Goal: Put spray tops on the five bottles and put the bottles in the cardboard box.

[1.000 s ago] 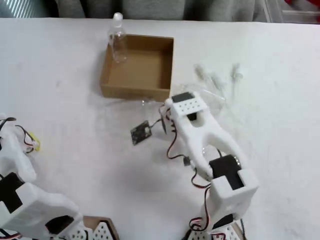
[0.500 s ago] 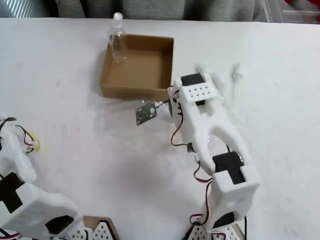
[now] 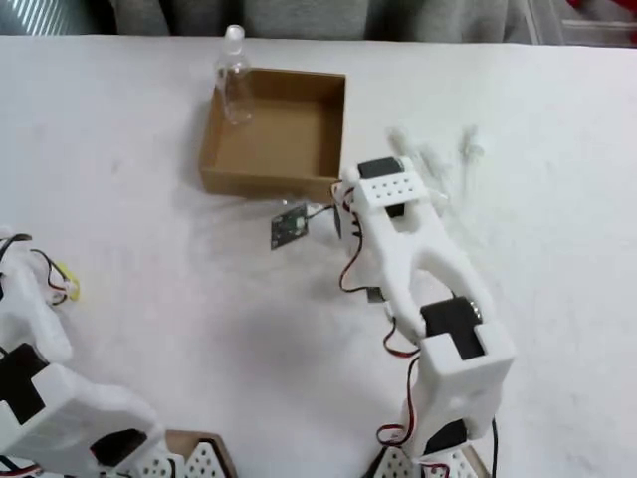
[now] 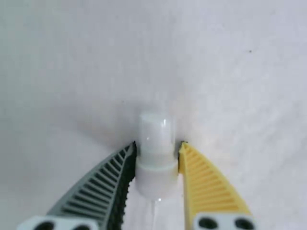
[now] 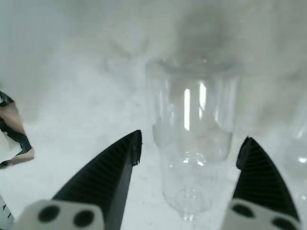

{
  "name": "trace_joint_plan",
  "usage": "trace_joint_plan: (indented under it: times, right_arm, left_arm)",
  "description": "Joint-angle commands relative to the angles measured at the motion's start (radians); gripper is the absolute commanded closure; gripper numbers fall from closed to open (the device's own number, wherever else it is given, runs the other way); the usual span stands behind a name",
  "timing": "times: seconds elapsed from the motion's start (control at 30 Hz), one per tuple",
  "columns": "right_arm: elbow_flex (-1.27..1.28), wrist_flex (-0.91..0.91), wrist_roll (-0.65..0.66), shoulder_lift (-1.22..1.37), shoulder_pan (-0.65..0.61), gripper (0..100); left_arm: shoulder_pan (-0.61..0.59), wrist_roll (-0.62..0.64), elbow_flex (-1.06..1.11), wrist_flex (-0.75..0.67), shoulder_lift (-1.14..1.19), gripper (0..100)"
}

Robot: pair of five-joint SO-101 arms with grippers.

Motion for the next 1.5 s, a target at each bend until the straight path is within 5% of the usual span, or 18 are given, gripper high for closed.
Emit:
trace_joint_plan:
  times: [0.0,0.33,0.57,0.67,0.8,1.1,1.47]
  right_arm:
    - [-0.06,-0.002,-0.054,-0.12,0.007,71.1]
    - [-0.057,0.147,-0.075,-0.346,0.053,71.6]
    - [0.017,0.16,-0.078,-0.401,0.2,99.2]
    - [0.104,0.105,-0.087,-0.403,0.248,95.0]
    - [0.216,-0.042,-0.256,-0.407,0.272,98.0]
    - [0.265,-0.228,-0.856,-0.403,0.263,98.3]
    - [0.483,-0.28,-0.859,-0.407,0.289,98.3]
  left_arm:
    - [0.019,0.006,-0.034,-0.018,0.022,86]
    - [0.019,0.006,-0.034,-0.018,0.022,86]
    - [0.019,0.006,-0.034,-0.018,0.022,86]
    - [0.019,0.006,-0.034,-0.018,0.022,86]
    - [0.019,0.006,-0.034,-0.018,0.022,86]
    - [0.019,0.006,-0.029,-0.018,0.022,86]
    - [0.019,0.005,-0.029,-0.032,0.022,86]
